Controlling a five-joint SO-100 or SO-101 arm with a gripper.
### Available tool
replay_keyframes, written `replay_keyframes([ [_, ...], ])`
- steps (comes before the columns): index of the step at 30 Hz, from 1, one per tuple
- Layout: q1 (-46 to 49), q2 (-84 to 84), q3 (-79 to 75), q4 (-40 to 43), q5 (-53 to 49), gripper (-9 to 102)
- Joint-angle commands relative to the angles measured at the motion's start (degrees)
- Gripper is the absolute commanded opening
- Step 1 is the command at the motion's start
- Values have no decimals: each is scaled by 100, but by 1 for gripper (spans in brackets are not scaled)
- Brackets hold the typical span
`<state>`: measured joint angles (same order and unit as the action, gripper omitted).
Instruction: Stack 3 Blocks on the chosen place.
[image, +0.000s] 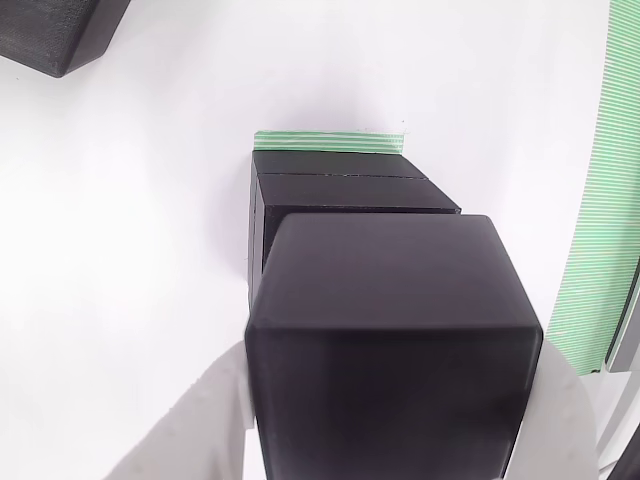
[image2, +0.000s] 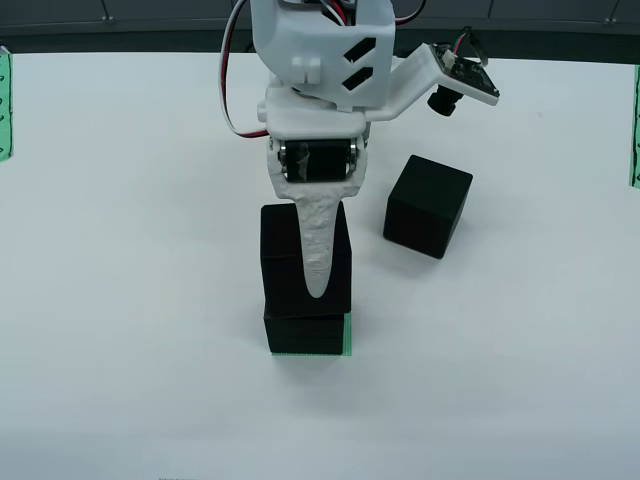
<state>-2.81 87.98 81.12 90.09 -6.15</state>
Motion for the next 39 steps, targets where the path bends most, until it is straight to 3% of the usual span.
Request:
replay_keyframes([
  [1,88,18,-220,9,-35,23],
  [5,105,18,-220,9,-35,24],
  [14,123,18,-185,9,-44,37],
  [26,-18,431,-97,9,-343,38],
  [39,-1846,2391,2312,9,-3050,38],
])
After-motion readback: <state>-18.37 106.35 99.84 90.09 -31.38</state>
